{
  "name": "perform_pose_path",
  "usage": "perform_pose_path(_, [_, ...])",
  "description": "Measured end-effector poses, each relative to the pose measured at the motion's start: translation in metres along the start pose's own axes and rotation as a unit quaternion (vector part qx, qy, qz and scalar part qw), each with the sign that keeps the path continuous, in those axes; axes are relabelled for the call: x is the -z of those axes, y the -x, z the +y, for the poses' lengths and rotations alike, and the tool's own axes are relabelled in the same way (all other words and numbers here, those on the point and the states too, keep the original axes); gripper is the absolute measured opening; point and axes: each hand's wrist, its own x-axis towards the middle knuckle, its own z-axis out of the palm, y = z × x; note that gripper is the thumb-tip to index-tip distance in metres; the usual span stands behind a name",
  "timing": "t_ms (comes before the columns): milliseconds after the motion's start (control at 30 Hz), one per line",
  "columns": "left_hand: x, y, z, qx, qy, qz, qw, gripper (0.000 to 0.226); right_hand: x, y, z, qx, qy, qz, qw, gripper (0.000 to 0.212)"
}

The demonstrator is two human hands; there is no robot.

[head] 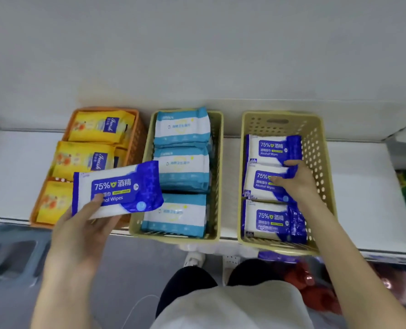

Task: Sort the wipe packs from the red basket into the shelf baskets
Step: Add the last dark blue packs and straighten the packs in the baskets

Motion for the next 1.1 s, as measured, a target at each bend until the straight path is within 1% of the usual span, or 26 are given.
perform_pose_path(67, [0.004, 0.005, -0.003, -0.007, -0.003, 0.001, 1.0, 0.014, -0.001, 0.002, -0.001, 0.033, 0.066, 0.01, 0.997, 0.058])
perform_pose_path(133, [0.006, 0.009, -0.007, -0.002, 0.0, 0.003, 1.0, 0.019, -0.002, 0.005, 0.0, 0.076, 0.124, 0.028, 0.989, 0.06])
perform_pose_path(200, [0.007, 0.013, -0.011, 0.004, 0.0, 0.005, 1.0, 0.023, -0.003, 0.008, 0.003, 0.11, 0.161, 0.047, 0.98, 0.061])
perform_pose_path(267, [0.009, 0.016, -0.015, 0.007, 0.003, 0.008, 1.0, 0.018, -0.004, 0.011, 0.006, 0.137, 0.2, 0.058, 0.968, 0.056])
perform_pose_path(333, [0.008, 0.019, -0.019, 0.011, 0.002, 0.006, 1.0, 0.015, -0.005, 0.012, 0.007, 0.177, 0.275, 0.063, 0.943, 0.049])
perform_pose_path(400, [0.004, 0.022, -0.023, 0.014, 0.005, -0.002, 1.0, 0.015, -0.002, 0.01, 0.009, 0.222, 0.365, 0.065, 0.902, 0.045])
perform_pose_path(433, [0.002, 0.024, -0.025, 0.016, 0.005, -0.007, 1.0, 0.014, -0.001, 0.01, 0.01, 0.235, 0.401, 0.056, 0.884, 0.045])
perform_pose_path(467, [-0.001, 0.026, -0.026, 0.019, 0.004, -0.015, 1.0, 0.014, 0.002, 0.009, 0.01, 0.233, 0.417, 0.036, 0.878, 0.046])
perform_pose_path(500, [-0.005, 0.029, -0.028, 0.022, 0.001, -0.025, 0.999, 0.014, 0.004, 0.009, 0.01, 0.221, 0.414, 0.01, 0.883, 0.048])
perform_pose_path(533, [-0.009, 0.031, -0.029, 0.025, -0.004, -0.037, 0.999, 0.015, 0.006, 0.009, 0.01, 0.204, 0.395, -0.017, 0.896, 0.049])
perform_pose_path(600, [-0.016, 0.036, -0.031, 0.033, -0.015, -0.062, 0.997, 0.018, 0.012, 0.014, 0.005, 0.187, 0.325, -0.041, 0.926, 0.049])
perform_pose_path(667, [-0.024, 0.041, -0.033, 0.04, -0.03, -0.091, 0.995, 0.022, 0.023, 0.024, -0.005, 0.187, 0.23, -0.038, 0.954, 0.044])
perform_pose_path(700, [-0.03, 0.044, -0.034, 0.042, -0.039, -0.108, 0.993, 0.028, 0.029, 0.033, -0.013, 0.179, 0.166, -0.052, 0.968, 0.04])
perform_pose_path(733, [-0.037, 0.047, -0.036, 0.042, -0.045, -0.129, 0.99, 0.037, 0.035, 0.044, -0.023, 0.167, 0.09, -0.084, 0.978, 0.035])
perform_pose_path(767, [-0.044, 0.051, -0.038, 0.042, -0.051, -0.152, 0.986, 0.047, 0.041, 0.055, -0.032, 0.155, 0.014, -0.129, 0.979, 0.031])
perform_pose_path(800, [-0.052, 0.054, -0.041, 0.041, -0.059, -0.176, 0.982, 0.055, 0.046, 0.066, -0.041, 0.152, -0.044, -0.178, 0.971, 0.028])
perform_pose_path(833, [-0.061, 0.059, -0.044, 0.04, -0.072, -0.196, 0.977, 0.056, 0.05, 0.077, -0.049, 0.158, -0.074, -0.227, 0.958, 0.028])
perform_pose_path(867, [-0.071, 0.064, -0.048, 0.039, -0.091, -0.213, 0.972, 0.052, 0.051, 0.086, -0.056, 0.163, -0.081, -0.271, 0.945, 0.029])
perform_pose_path(933, [-0.089, 0.075, -0.058, 0.03, -0.132, -0.242, 0.961, 0.039, 0.049, 0.099, -0.062, 0.154, -0.052, -0.337, 0.927, 0.036])
perform_pose_path(1000, [-0.102, 0.086, -0.068, -0.003, -0.187, -0.269, 0.945, 0.025, 0.047, 0.105, -0.058, 0.127, -0.027, -0.359, 0.924, 0.036])
perform_pose_path(1100, [-0.107, 0.089, -0.079, -0.088, -0.267, -0.273, 0.92, 0.01, 0.057, 0.102, -0.042, 0.103, -0.023, -0.346, 0.932, 0.027])
